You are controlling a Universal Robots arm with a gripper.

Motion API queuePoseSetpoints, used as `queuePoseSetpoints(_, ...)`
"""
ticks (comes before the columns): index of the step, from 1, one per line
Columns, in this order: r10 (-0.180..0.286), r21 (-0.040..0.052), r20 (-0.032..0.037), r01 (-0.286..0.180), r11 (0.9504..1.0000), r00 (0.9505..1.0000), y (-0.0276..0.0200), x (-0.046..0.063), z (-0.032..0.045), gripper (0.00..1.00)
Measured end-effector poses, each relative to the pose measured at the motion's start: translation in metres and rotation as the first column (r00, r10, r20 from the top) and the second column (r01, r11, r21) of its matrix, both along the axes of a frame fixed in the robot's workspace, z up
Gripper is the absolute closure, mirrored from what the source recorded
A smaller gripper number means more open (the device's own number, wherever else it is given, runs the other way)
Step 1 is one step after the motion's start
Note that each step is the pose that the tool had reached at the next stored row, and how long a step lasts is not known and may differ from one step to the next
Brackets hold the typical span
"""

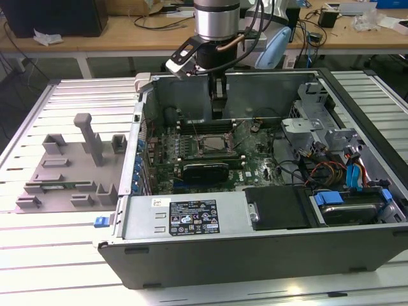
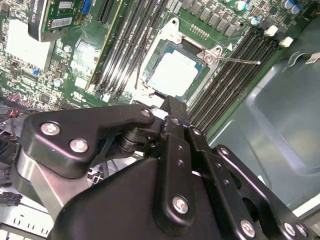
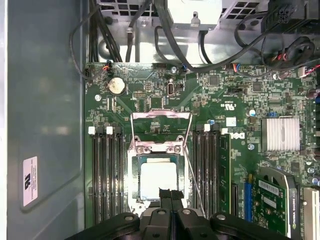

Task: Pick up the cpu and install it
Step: 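Place the cpu into insertion slot, then close the cpu cover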

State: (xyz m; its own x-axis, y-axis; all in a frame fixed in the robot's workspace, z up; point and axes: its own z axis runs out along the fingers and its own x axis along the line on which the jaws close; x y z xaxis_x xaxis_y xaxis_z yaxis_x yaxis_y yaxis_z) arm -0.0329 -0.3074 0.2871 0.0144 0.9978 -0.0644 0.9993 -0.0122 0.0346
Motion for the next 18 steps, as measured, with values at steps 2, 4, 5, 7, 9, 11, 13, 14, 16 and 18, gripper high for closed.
queuePoseSetpoints(2,0.000,-0.0003,0.0000,0.000,1.0000,1.0000,0.0000,0.0000,0.0001,0.89)
queuePoseSetpoints(4,0.000,-0.0006,0.0000,0.000,1.0000,1.0000,0.0000,0.0000,0.0001,0.89)
queuePoseSetpoints(5,0.000,-0.0007,0.0000,0.000,1.0000,1.0000,0.0000,0.0000,0.0001,0.89)
queuePoseSetpoints(7,0.000,-0.0010,0.0000,0.000,1.0000,1.0000,0.0000,0.0000,0.0002,0.89)
queuePoseSetpoints(9,0.000,-0.0013,0.0001,0.000,1.0000,1.0000,0.0000,0.0000,0.0003,0.89)
queuePoseSetpoints(11,0.000,-0.0016,0.0000,0.000,1.0000,1.0000,0.0000,0.0000,0.0004,0.89)
queuePoseSetpoints(13,0.000,-0.0019,0.0000,0.000,1.0000,1.0000,0.0000,0.0000,0.0004,0.89)
queuePoseSetpoints(14,0.000,-0.0021,0.0000,0.000,1.0000,1.0000,0.0000,0.0000,0.0004,0.89)
queuePoseSetpoints(16,0.000,-0.0027,0.0000,0.000,1.0000,1.0000,0.0000,0.0000,0.0006,0.89)
queuePoseSetpoints(18,0.000,-0.0031,0.0000,0.000,1.0000,1.0000,0.0000,0.0000,0.0006,0.89)
